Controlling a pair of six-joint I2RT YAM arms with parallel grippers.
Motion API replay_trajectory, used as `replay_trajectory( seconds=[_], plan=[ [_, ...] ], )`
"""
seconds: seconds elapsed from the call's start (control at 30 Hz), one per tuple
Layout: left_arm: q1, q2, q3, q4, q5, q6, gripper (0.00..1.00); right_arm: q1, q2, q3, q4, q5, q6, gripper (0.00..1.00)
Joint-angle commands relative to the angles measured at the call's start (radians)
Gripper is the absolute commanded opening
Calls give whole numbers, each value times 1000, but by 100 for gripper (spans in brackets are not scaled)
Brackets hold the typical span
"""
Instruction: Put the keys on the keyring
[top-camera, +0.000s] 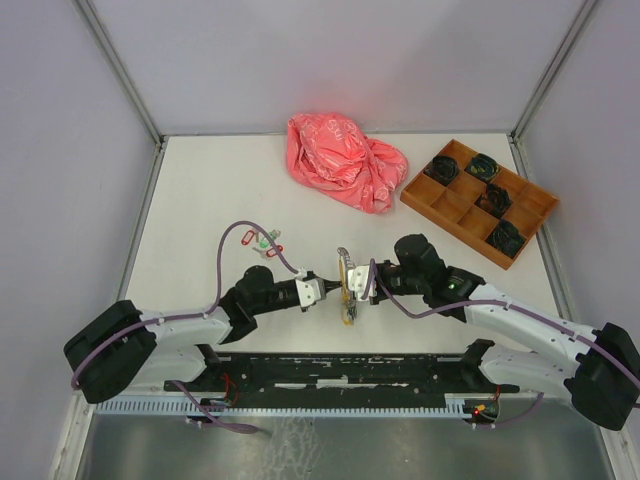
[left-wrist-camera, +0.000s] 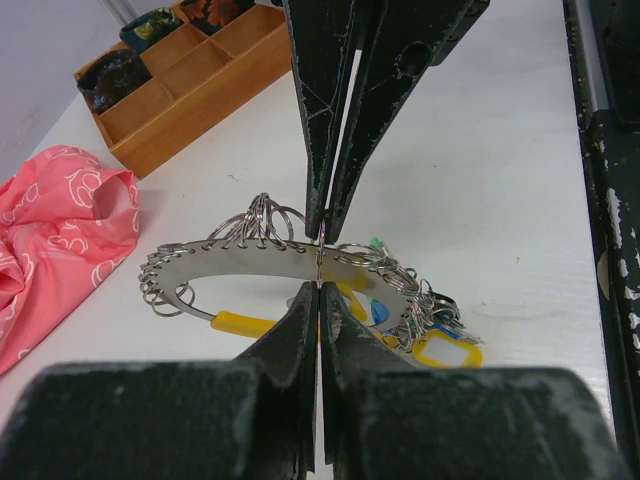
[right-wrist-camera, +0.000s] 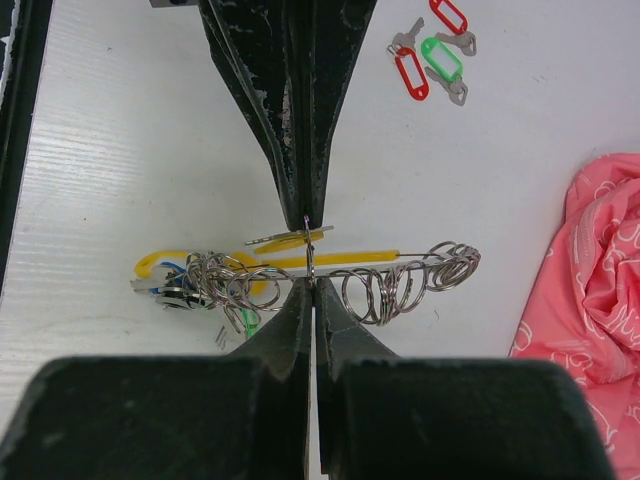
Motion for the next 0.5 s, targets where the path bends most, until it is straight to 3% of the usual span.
replay_trajectory(
  seconds=[0.0,0.47],
  plan=[
    [-13,11,40,131,20,-28,3,17,-9,8,76,-41,20,1],
    [-17,14,26,196,71,-39,3,26,2,10,77,-24,22,1]
  ],
)
